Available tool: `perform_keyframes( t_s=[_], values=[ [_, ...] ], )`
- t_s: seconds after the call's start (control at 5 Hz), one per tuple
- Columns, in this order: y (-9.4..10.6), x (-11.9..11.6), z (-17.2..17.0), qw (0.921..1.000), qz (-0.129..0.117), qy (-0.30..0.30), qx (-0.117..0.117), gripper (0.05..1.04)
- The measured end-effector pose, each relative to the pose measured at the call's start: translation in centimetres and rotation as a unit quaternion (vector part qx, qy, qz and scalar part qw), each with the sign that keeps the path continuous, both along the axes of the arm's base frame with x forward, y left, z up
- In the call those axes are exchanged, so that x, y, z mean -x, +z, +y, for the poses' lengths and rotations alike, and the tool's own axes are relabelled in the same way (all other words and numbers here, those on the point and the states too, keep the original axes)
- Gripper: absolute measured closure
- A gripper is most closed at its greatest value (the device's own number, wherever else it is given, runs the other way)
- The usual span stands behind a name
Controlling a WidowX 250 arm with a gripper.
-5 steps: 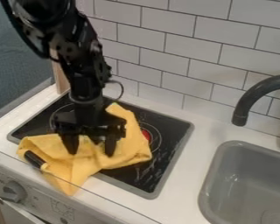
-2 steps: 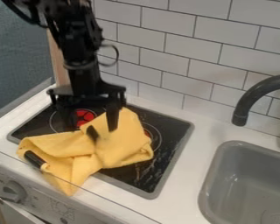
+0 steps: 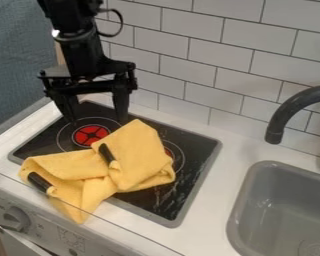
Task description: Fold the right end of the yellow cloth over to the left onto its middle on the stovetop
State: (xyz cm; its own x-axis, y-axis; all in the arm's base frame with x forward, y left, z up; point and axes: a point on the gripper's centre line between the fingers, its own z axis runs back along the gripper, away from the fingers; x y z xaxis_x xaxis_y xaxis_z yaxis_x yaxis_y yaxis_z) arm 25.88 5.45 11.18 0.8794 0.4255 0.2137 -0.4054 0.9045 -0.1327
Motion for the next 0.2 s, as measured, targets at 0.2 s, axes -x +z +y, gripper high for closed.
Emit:
perform_keyframes(
  t_s=[0.2],
  values=[
    [0.04,0.00,0.02,1.0000,-0.001,0.002,0.001,0.084]
  ],
)
